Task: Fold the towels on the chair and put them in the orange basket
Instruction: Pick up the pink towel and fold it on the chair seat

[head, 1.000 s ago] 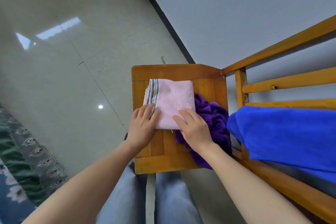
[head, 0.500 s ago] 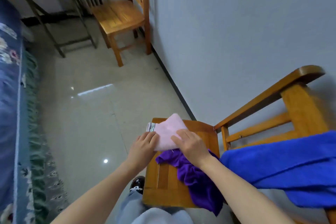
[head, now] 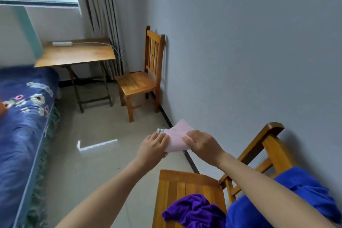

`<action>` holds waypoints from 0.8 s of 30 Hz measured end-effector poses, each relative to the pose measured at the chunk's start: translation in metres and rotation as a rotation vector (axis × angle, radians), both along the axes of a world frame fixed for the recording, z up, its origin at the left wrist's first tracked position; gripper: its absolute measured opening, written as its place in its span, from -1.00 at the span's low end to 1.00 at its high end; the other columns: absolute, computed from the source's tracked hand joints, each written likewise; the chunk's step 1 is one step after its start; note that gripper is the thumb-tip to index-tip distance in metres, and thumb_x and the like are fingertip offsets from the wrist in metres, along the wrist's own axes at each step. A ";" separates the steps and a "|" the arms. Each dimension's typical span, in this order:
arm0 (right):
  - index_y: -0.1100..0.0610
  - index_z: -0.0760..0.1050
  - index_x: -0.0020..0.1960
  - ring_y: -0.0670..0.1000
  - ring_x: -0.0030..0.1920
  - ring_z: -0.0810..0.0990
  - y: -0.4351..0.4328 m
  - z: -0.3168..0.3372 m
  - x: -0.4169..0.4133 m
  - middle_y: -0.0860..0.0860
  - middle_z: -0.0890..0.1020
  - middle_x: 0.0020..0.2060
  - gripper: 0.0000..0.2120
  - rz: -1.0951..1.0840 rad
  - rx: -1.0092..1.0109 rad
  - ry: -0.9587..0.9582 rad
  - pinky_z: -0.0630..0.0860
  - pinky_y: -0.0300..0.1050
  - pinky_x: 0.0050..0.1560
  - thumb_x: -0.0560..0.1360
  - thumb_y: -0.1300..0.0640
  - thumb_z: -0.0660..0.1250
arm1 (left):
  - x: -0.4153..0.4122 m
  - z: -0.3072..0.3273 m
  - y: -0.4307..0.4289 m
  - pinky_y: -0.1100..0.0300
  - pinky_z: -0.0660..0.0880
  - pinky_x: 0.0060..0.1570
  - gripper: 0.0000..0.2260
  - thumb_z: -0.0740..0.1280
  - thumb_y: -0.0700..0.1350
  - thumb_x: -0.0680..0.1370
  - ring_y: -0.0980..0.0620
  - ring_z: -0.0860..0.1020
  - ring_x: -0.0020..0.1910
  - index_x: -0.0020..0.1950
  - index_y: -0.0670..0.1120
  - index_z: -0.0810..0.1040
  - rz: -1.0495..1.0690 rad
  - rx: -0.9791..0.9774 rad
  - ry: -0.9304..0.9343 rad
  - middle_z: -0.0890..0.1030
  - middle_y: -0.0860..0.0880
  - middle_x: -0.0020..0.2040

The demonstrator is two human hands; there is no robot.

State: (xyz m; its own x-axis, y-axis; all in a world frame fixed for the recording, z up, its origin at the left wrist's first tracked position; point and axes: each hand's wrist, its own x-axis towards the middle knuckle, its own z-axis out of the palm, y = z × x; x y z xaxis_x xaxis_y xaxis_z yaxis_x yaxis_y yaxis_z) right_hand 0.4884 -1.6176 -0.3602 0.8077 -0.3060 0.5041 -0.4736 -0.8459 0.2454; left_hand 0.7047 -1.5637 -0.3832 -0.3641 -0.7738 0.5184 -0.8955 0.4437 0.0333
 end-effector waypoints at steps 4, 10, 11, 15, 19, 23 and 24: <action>0.14 0.34 0.08 0.08 -0.26 0.63 -0.001 0.047 0.036 0.14 0.63 -0.23 -0.38 0.033 -0.132 -0.059 0.62 -0.10 -0.37 0.14 0.21 0.61 | 0.038 0.042 0.000 0.20 0.51 -0.38 -0.45 0.59 -0.13 0.06 -0.07 0.56 -0.32 -0.09 -0.10 0.37 0.033 -0.099 -0.004 0.61 -0.05 -0.22; 0.14 0.36 0.04 0.09 -0.29 0.63 0.027 0.081 0.135 0.13 0.64 -0.24 -0.45 0.142 -0.282 -0.180 0.57 -0.12 -0.42 0.15 0.26 0.56 | 0.131 0.088 0.052 0.20 0.51 -0.36 -0.49 0.55 -0.15 0.09 -0.06 0.57 -0.31 -0.08 -0.10 0.37 0.141 -0.235 -0.096 0.61 -0.05 -0.21; 0.14 0.37 0.04 0.09 -0.28 0.63 0.033 0.081 0.157 0.13 0.64 -0.24 -0.48 0.175 -0.286 -0.192 0.57 -0.11 -0.43 0.18 0.27 0.54 | 0.150 0.091 0.065 0.19 0.51 -0.35 -0.48 0.55 -0.15 0.08 -0.06 0.57 -0.30 -0.08 -0.10 0.38 0.172 -0.243 -0.108 0.61 -0.05 -0.20; 0.14 0.38 0.06 0.09 -0.29 0.59 0.060 0.073 0.245 0.11 0.61 -0.23 -0.65 0.339 -0.257 -0.177 0.56 -0.09 -0.40 0.32 0.29 0.39 | 0.225 0.087 0.127 0.19 0.54 -0.35 -0.40 0.60 -0.12 0.03 -0.06 0.60 -0.28 -0.05 -0.10 0.39 0.316 -0.208 -0.150 0.64 -0.05 -0.17; 0.13 0.38 0.04 0.08 -0.28 0.59 0.101 0.071 0.335 0.09 0.60 -0.23 -0.74 0.492 -0.209 -0.152 0.58 -0.07 -0.37 0.38 0.25 0.31 | 0.292 0.084 0.198 0.21 0.54 -0.38 -0.44 0.53 -0.10 0.06 -0.05 0.61 -0.29 -0.03 -0.09 0.38 0.486 -0.186 -0.162 0.65 -0.06 -0.17; 0.11 0.38 0.02 0.06 -0.29 0.56 0.148 0.067 0.404 0.05 0.58 -0.25 -0.78 0.628 -0.153 -0.153 0.55 -0.08 -0.38 0.38 0.23 0.26 | 0.339 0.078 0.263 0.21 0.51 -0.41 -0.65 0.34 -0.11 0.19 -0.04 0.59 -0.33 -0.07 -0.08 0.36 0.648 -0.201 -0.197 0.64 -0.03 -0.22; 0.10 0.39 0.01 0.06 -0.29 0.56 0.157 0.068 0.419 0.05 0.57 -0.26 -0.78 0.666 -0.143 -0.158 0.54 -0.10 -0.37 0.37 0.24 0.27 | 0.349 0.077 0.277 0.20 0.51 -0.42 -0.66 0.32 -0.10 0.20 -0.04 0.58 -0.34 -0.07 -0.08 0.36 0.692 -0.204 -0.200 0.64 -0.03 -0.22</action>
